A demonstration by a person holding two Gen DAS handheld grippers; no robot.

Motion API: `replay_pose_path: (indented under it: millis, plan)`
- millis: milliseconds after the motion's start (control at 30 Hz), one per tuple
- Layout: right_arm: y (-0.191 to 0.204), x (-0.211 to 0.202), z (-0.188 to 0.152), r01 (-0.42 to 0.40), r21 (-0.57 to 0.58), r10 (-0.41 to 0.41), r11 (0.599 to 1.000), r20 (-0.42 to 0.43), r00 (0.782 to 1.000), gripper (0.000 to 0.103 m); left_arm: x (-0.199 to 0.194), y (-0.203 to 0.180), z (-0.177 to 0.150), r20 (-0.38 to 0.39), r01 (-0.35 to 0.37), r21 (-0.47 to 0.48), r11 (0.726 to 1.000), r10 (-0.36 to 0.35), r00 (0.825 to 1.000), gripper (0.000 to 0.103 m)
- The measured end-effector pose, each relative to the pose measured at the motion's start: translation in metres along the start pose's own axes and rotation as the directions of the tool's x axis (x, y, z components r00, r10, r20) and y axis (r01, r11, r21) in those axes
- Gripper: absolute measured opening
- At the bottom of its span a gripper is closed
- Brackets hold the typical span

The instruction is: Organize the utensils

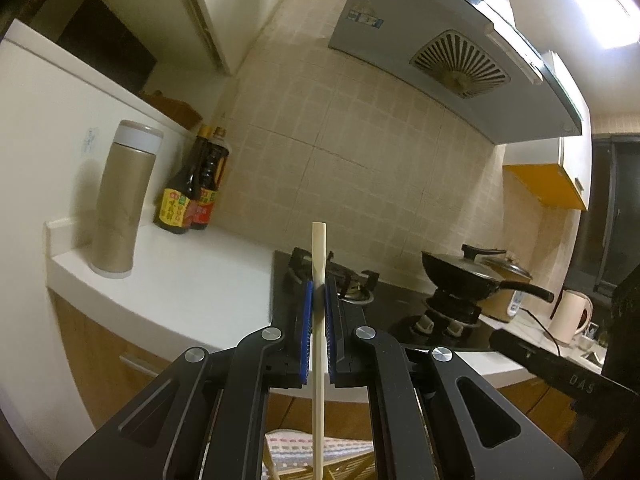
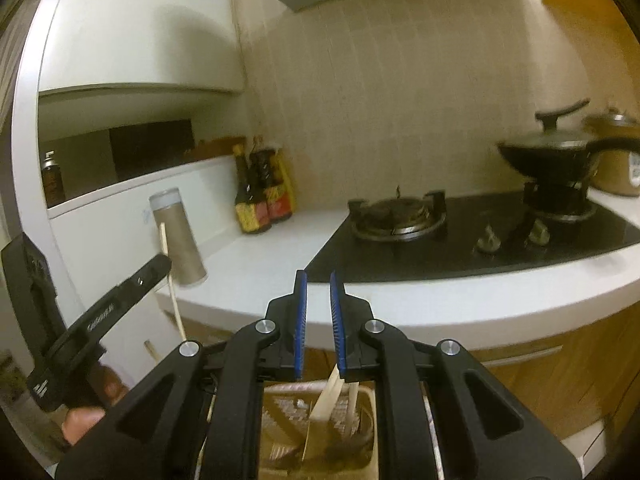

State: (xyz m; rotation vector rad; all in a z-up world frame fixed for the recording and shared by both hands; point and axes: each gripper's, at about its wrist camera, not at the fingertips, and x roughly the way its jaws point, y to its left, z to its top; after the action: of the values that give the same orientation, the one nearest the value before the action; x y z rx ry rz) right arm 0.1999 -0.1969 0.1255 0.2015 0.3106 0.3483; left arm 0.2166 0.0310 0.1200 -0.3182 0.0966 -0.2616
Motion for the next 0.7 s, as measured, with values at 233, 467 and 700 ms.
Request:
replay_pose_path:
  millis: [233, 467, 700]
  plan:
    - [-0.006, 0.002, 0.001, 0.004, -0.019, -0.005, 1.000, -0.054, 0.999, 0.010, -0.003, -0.009, -0.005, 0.007, 0.013, 0.060, 0.998, -0.013, 1.000, 0.004]
    - [-0.027, 0.028, 0.025, -0.039, 0.031, 0.044, 0.999, -0.210, 0.977, 0.061, -0.005, -0.013, -0.018, -0.063, 0.046, 0.104, 0.993, -0.040, 0.997, 0.013]
    - [-0.044, 0.076, 0.049, -0.024, 0.054, 0.045, 0.998, -0.430, 0.902, 0.063, -0.017, 0.001, -0.014, -0.086, 0.059, 0.036, 0.998, -0.056, 0.995, 0.041]
